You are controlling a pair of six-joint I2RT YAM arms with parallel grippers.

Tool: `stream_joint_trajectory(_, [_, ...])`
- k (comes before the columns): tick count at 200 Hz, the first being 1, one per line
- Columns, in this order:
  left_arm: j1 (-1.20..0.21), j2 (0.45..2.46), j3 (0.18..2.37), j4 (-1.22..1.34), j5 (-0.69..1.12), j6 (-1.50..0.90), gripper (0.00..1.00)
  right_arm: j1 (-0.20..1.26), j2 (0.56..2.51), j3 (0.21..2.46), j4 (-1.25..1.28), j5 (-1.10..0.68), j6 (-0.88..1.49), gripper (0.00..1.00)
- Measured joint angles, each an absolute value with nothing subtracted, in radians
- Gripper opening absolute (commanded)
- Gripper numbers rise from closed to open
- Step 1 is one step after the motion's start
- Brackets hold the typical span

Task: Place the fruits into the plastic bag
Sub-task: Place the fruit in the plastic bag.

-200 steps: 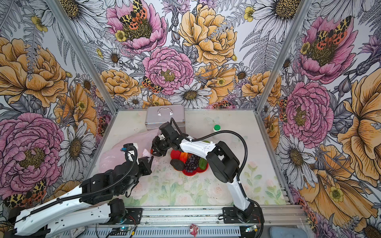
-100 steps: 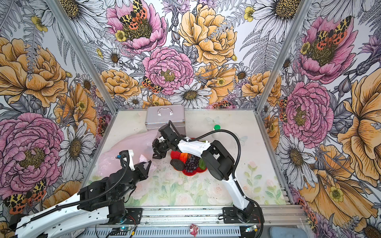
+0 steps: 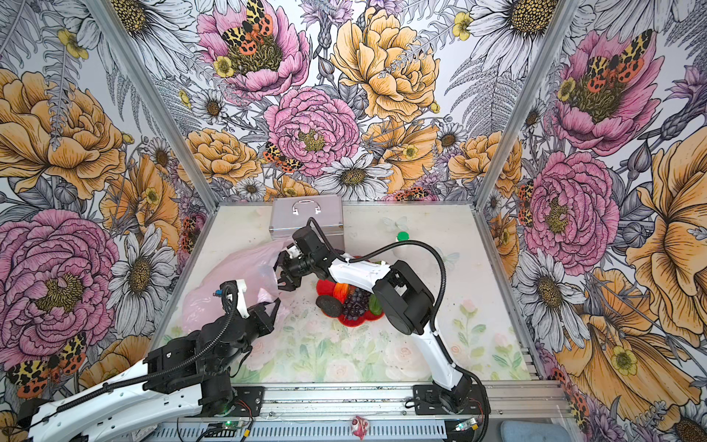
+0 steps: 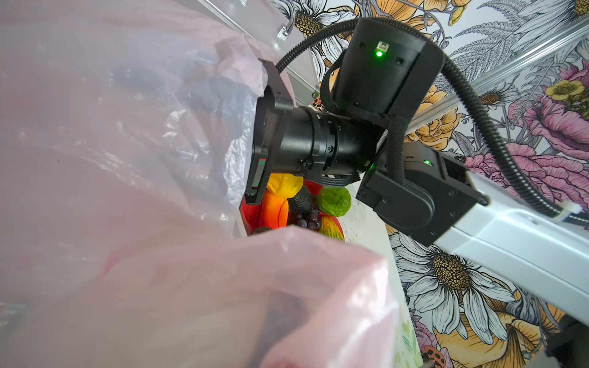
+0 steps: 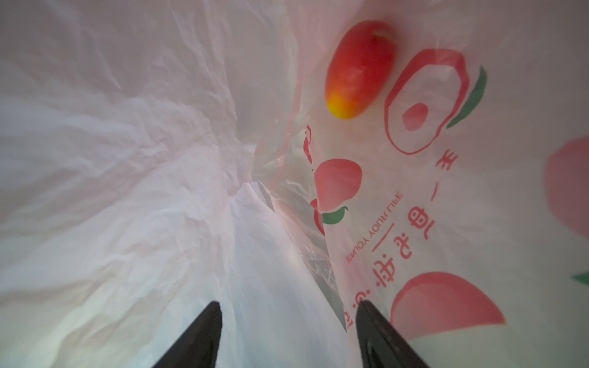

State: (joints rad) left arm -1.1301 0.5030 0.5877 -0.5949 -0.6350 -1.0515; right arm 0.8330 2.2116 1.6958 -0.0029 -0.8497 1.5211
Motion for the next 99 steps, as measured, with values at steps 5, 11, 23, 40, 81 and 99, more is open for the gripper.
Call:
stream_joint_trajectory(5, [-1.130,0.503,0.588,-0.596,-0.635,-1.053,0.00,0.833,2.212,1.696,-0.007,-0.851,1.517,0.73])
stream_joint_trajectory(11, [-1.130,0.503,0.588,-0.597,-0.635,-1.054,0.00,0.833,2.212,1.696,-0.010,-0.854,1.511,0.74])
stream_joint_trajectory(23, [-1.130,0.501,0.588,-0.602,-0.635,-1.061,0.00,0.833,2.212,1.696,-0.018,-0.861,1.500,0.78])
stream_joint_trajectory(40, [-1.130,0.490,0.588,-0.611,-0.635,-1.071,0.00,0.833,2.212,1.697,-0.026,-0.867,1.489,0.82])
stream_joint_trajectory(81, [-1.130,0.456,0.582,-0.636,-0.635,-1.095,0.00,0.833,2.212,1.711,-0.091,-0.877,1.441,0.99])
stream_joint_trajectory(99, [-1.130,0.439,0.580,-0.659,-0.636,-1.104,0.00,0.833,2.212,1.712,-0.118,-0.876,1.427,0.99])
